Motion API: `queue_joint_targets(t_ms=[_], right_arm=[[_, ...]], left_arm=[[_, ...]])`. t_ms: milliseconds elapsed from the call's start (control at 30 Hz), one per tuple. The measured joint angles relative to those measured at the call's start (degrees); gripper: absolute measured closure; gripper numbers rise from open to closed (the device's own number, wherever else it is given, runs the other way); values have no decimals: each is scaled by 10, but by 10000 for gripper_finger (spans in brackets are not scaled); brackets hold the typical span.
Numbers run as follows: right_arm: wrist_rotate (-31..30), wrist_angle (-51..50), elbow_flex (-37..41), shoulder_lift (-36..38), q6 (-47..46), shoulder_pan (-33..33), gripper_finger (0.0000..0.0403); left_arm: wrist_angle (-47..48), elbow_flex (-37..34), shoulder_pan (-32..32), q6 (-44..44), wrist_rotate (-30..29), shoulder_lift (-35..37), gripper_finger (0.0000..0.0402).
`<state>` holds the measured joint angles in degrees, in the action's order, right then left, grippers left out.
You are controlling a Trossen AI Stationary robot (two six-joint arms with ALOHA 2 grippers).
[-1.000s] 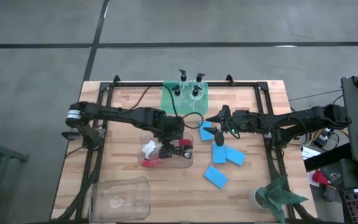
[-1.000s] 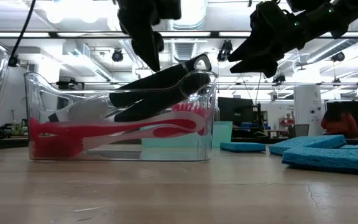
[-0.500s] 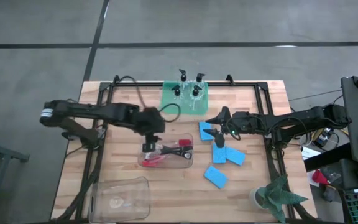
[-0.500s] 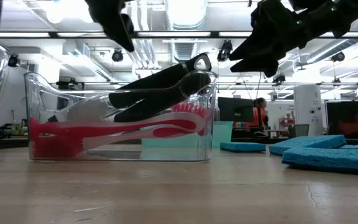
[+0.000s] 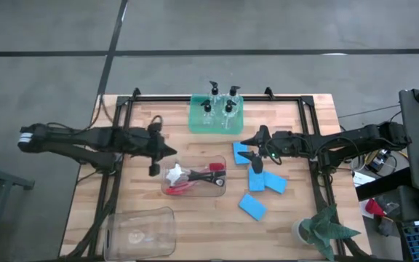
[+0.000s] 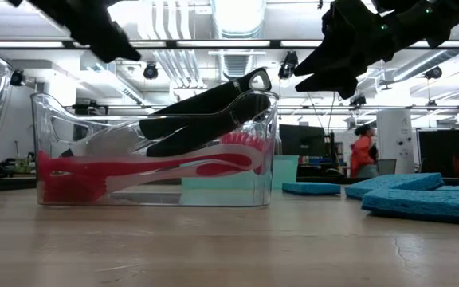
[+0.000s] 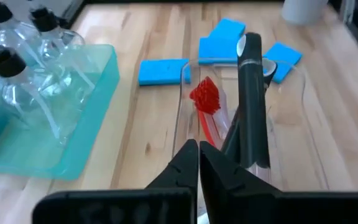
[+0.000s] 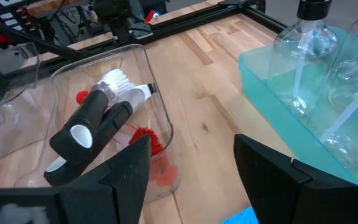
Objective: Pick & Place Kitchen Sink Supplies
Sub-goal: Put the blue sponge into the bottom transparent bin
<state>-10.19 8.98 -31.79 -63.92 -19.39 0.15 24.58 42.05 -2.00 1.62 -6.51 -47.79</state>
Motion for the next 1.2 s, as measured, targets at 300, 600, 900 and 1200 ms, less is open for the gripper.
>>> queue_joint_targets(t_ms=[300, 600, 900, 1200], right_arm=[[1, 2, 0, 0, -32, 1, 179], [2, 28, 0, 0, -32, 1, 179], [-2, 39, 0, 0, -34, 1, 179], [-2, 38, 0, 0, -43, 1, 179]], left_arm=[[-79, -137, 0, 36, 8, 163, 398], [-131, -251, 0, 59, 24, 311, 401], [-126, -315, 0, 60, -8, 425, 401], [-132, -367, 0, 73, -15, 478, 401]])
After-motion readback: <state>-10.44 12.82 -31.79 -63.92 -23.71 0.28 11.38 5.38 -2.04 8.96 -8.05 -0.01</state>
